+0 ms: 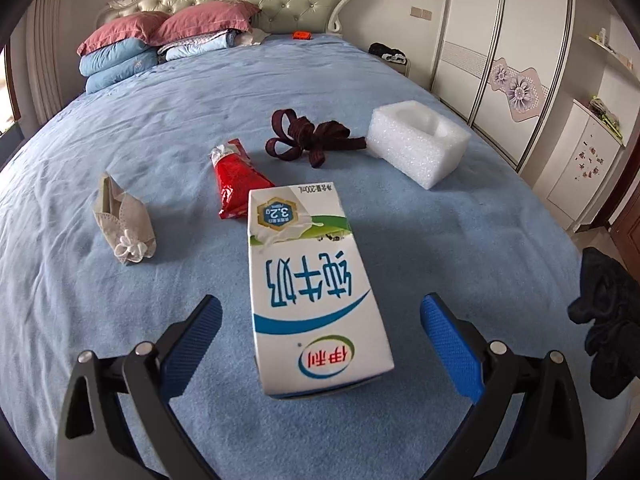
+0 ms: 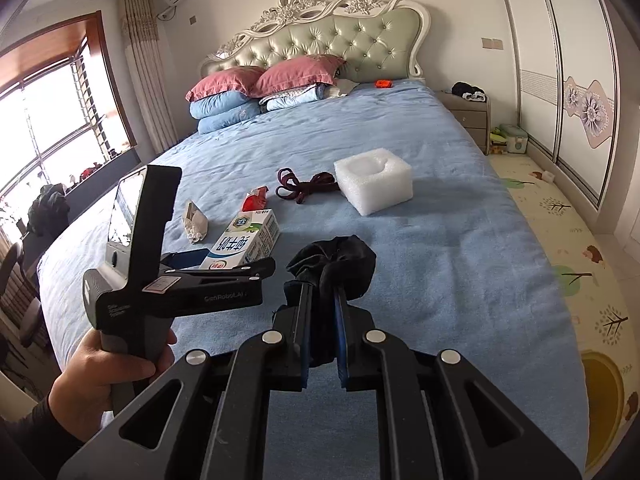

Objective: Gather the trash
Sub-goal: 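Grasp the white milk carton with the left gripper while the right holds the black cloth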

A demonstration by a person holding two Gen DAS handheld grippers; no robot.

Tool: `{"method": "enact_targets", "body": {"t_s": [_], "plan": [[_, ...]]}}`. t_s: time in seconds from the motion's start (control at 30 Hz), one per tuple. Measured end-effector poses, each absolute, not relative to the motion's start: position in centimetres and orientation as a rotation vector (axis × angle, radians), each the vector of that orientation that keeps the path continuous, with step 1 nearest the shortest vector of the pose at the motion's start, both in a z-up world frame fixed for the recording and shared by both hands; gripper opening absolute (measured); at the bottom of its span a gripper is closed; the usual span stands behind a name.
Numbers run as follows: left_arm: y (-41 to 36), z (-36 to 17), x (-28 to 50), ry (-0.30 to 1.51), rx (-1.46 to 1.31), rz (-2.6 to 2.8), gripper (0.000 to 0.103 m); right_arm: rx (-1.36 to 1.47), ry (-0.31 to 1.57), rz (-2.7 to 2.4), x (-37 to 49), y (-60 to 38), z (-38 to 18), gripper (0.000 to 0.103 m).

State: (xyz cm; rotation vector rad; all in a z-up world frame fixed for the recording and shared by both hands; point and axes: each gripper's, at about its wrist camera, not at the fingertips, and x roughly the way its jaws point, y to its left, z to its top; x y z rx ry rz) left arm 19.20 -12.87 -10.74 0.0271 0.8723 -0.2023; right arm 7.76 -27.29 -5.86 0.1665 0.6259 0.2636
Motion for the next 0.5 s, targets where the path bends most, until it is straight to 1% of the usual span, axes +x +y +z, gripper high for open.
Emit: {"method": "enact_targets", "body": {"t_s": [0.03, 0.1, 0.13, 0.17, 0.3, 0.5], "plan": [[-12.9, -11.2, 19.5, 0.892, 0.023, -0.200, 0.093, 0.167, 0.625, 0.263, 7.7, -27.4, -5.8, 0.011], [-13.0, -11.8, 19.9, 0.925, 0.026, -0.206, 0.074, 0.168, 0.622, 0.263, 7.7, -27.6, -5.8, 0.011], [-13.1, -11.9, 19.9, 0.922, 0.033, -0.197, 0.072, 0.169, 0.621, 0.264, 7.6, -27.7, -5.8, 0.011], [-13.1, -11.7, 19.7, 0.913, 0.032, -0.201, 0.059, 0.171, 0.620, 0.265, 7.6, -27.7, -5.8, 0.011], [-13.2, -10.3, 18.4, 0.885, -0.002, -0.263, 0.055, 0.175, 0.613, 0.267, 7.3, -27.8, -5.6, 0.011], [-15.6, -6.2, 14.9, 0.769, 0.043, -0.352, 0.055, 0.192, 0.580, 0.249, 6.2, -29.0, -4.9, 0.010]]}}
